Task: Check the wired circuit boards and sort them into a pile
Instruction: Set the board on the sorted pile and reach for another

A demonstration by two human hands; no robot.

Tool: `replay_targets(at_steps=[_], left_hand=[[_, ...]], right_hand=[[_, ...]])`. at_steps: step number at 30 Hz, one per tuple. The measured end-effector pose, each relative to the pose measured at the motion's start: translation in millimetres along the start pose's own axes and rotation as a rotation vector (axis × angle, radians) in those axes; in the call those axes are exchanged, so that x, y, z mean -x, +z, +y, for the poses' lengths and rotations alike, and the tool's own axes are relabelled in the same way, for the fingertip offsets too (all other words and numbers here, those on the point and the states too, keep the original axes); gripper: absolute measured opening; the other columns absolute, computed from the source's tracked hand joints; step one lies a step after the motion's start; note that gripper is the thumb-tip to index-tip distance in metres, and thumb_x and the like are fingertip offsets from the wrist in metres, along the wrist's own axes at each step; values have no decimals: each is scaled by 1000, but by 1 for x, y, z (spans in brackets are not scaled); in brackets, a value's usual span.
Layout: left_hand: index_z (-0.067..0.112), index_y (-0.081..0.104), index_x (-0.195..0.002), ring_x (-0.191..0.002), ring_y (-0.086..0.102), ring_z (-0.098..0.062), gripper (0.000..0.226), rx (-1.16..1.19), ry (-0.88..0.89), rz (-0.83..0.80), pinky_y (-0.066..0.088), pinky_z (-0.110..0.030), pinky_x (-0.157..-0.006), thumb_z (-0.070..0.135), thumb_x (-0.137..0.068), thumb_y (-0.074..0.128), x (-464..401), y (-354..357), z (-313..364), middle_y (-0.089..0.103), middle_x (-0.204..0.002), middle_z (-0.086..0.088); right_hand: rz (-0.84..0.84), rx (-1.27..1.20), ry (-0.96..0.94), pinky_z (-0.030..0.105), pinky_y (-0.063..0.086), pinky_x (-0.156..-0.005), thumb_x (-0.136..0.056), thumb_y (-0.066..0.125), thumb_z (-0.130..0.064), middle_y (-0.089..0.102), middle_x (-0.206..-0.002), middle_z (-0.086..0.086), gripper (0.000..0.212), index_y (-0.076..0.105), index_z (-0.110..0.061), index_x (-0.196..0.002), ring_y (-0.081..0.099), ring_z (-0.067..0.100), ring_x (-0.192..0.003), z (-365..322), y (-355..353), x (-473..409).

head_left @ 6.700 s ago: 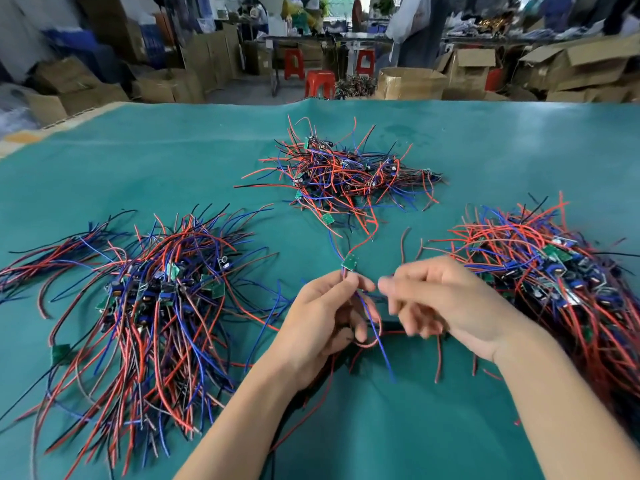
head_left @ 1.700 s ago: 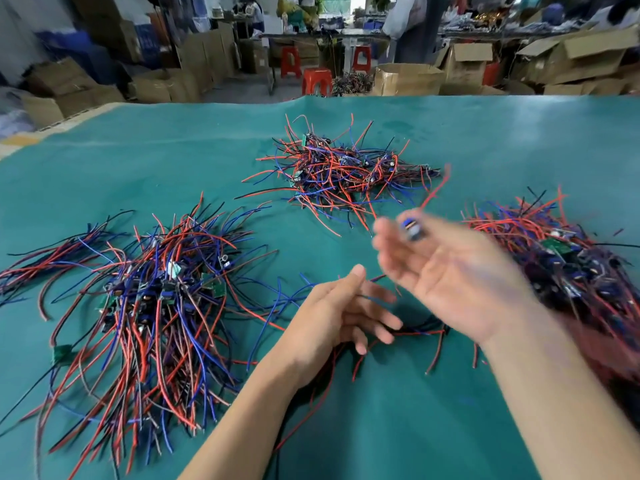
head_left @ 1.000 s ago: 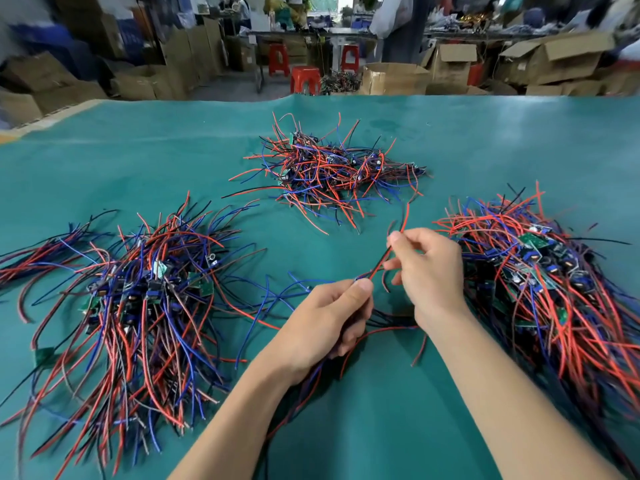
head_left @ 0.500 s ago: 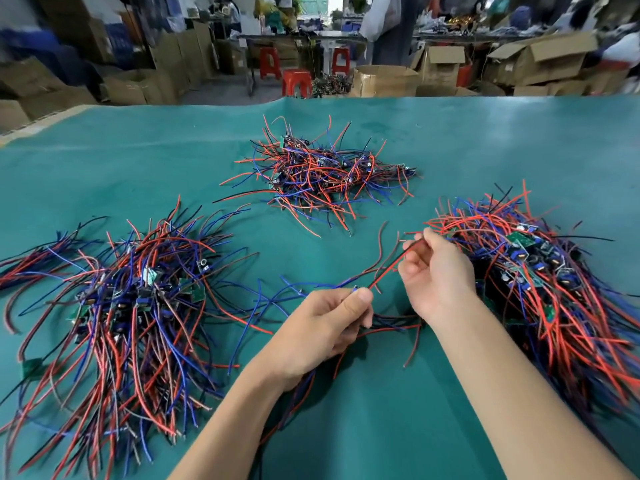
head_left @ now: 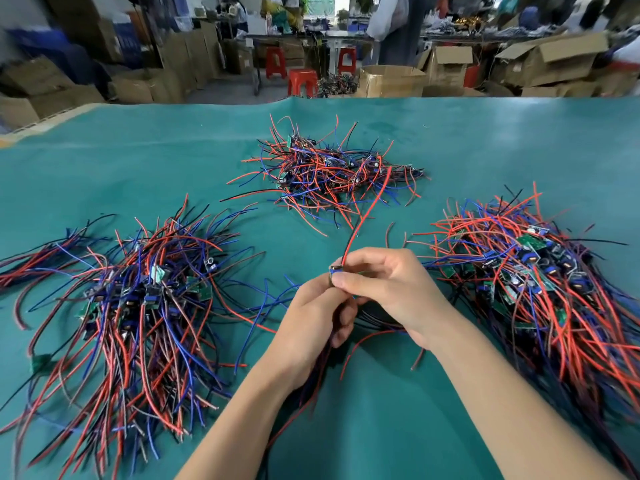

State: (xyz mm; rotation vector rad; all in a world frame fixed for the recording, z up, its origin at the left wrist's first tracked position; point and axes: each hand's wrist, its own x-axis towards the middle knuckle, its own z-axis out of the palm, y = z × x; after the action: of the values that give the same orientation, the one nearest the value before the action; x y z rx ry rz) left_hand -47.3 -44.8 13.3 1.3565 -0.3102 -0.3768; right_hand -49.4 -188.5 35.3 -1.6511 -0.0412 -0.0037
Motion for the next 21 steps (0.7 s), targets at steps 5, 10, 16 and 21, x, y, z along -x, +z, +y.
replay_targets(at_steps=[5,10,16,21], left_hand=[[13,62,-78,-42,49,-16,40,-46,-3,-15,36,-20,-39,27,-108,40,2,0,0,56,-56,-8],[8,69,-80,-42,50,-17,44,-39,-21,-132,38,-20,-40,32,-106,41,2,0,4,61,-54,-14],[7,67,-82,-50,51,-15,43,-105,-44,-261,40,-21,-48,31,-105,41,6,0,6,65,-59,-11],[8,71,-90,-60,53,-14,38,-168,-41,-344,40,-21,-54,31,-106,44,9,0,10,68,-67,-7]], right_hand=[[49,-49,-69,19,48,-61,-82,81,-6,72,-78,4,9,76,-13,-83,61,13,-62,-4,0,0],[229,-182,-1,22,49,-57,-90,74,-9,74,-78,7,7,73,-8,-83,62,17,-69,-5,-2,-3],[455,-410,123,17,45,-52,-90,73,-9,70,-71,6,13,70,-6,-77,58,10,-58,-4,-14,-7],[588,-517,131,16,44,-51,-91,72,-8,69,-69,5,19,65,-8,-74,56,11,-58,-2,-20,-15]])
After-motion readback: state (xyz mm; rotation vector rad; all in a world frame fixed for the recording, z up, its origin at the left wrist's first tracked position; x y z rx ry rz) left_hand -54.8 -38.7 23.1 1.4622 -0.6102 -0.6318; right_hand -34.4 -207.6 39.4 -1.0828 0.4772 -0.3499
